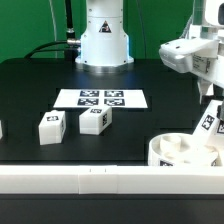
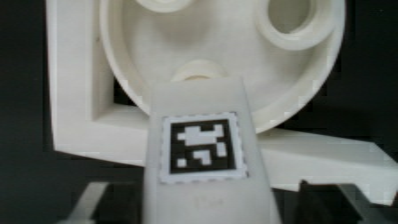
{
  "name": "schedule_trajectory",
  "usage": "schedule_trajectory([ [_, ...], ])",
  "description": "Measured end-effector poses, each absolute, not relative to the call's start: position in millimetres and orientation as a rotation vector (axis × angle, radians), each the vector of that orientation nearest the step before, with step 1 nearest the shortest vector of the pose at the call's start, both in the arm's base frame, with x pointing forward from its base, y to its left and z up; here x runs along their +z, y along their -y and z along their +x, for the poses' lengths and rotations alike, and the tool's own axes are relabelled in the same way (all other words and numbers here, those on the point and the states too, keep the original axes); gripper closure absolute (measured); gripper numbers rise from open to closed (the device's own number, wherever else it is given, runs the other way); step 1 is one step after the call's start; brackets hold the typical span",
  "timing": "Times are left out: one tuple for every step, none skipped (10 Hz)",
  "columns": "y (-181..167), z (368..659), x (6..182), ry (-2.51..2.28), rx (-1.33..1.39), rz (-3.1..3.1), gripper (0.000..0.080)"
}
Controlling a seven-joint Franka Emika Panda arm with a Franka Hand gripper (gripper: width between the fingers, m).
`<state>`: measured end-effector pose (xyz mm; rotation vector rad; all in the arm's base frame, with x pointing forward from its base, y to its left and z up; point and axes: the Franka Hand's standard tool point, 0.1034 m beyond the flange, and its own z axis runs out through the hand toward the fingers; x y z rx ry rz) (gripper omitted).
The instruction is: Assemble stool
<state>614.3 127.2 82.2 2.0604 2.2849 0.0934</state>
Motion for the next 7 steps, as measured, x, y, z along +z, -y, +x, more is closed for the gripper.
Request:
schedule_trajectory([
  [-127, 614, 82.2, -2.285, 0.093, 2.061, 0.0462],
  [-127, 614, 82.2, -2.268, 0.094, 2.080, 0.0462],
  [-127, 614, 82.2, -2.246, 0.095, 2.104, 0.0462],
  [-125, 614, 82.1, -2.245, 0.083, 2.115, 0.0462],
  [-118, 612, 83.0, -2.208, 0.033, 2.194, 0.0462],
  [-115, 614, 84.2, -2.100, 0.036, 2.325, 0.0462],
  [-112, 614, 84.2, -2.022, 0.044, 2.407, 0.0462],
])
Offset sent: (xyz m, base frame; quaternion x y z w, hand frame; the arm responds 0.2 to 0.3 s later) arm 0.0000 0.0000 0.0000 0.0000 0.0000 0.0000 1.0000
